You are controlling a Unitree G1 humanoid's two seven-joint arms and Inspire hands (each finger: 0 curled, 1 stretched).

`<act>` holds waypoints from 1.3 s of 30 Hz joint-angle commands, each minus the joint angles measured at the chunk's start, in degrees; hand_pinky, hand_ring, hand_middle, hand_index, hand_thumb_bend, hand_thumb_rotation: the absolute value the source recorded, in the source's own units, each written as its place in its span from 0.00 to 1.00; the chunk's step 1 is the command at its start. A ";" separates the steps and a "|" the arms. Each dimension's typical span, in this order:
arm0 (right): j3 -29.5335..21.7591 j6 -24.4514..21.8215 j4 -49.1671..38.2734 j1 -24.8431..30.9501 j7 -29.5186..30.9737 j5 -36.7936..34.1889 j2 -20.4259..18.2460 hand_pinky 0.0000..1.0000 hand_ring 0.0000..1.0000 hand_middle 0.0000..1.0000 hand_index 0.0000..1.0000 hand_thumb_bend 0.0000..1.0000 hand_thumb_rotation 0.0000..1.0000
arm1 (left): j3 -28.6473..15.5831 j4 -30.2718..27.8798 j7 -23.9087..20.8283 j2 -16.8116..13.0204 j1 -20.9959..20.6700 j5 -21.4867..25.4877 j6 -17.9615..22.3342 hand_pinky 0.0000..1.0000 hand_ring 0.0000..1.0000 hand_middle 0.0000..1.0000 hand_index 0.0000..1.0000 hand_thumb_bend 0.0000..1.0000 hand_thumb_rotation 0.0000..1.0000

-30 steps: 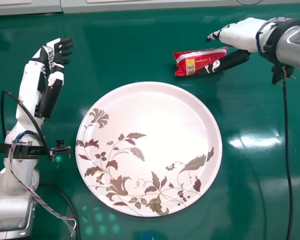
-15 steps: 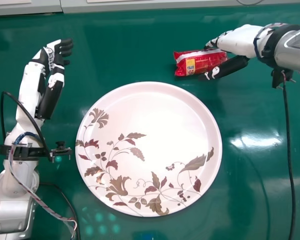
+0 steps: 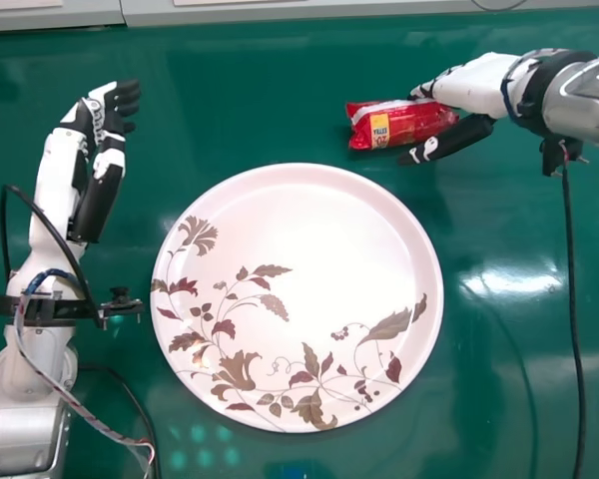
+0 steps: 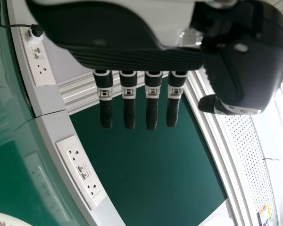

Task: Pick up biscuit and place it in the plate

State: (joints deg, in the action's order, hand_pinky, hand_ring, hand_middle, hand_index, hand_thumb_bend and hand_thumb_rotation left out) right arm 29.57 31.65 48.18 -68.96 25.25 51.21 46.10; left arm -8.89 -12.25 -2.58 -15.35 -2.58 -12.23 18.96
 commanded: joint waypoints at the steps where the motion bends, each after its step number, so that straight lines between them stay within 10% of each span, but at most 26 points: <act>1: 1.10 0.19 1.73 -0.26 0.02 0.65 -0.67 0.82 0.95 1.00 1.00 1.00 0.50 | -0.88 -0.88 -0.48 0.20 1.27 0.22 0.11 0.76 0.83 0.85 0.85 0.23 0.01; 23: 4.65 -3.39 12.41 -5.18 -9.69 3.13 -5.52 0.79 0.92 0.95 0.97 1.00 0.44 | -1.41 -2.54 -0.91 0.51 2.68 -0.19 -0.59 0.74 0.81 0.83 0.84 0.26 0.06; 39: 7.79 -8.41 16.14 -6.20 -12.51 4.70 -8.77 0.57 0.78 0.91 0.91 1.00 0.29 | -2.55 -4.36 -0.72 0.20 3.67 0.35 -1.33 0.77 0.82 0.83 0.84 0.25 0.03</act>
State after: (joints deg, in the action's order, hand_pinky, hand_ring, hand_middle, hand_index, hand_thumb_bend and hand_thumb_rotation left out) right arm 36.72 23.24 63.94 -73.86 13.75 55.34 37.56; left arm -10.54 -15.65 -3.30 -15.16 -0.02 -12.25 17.70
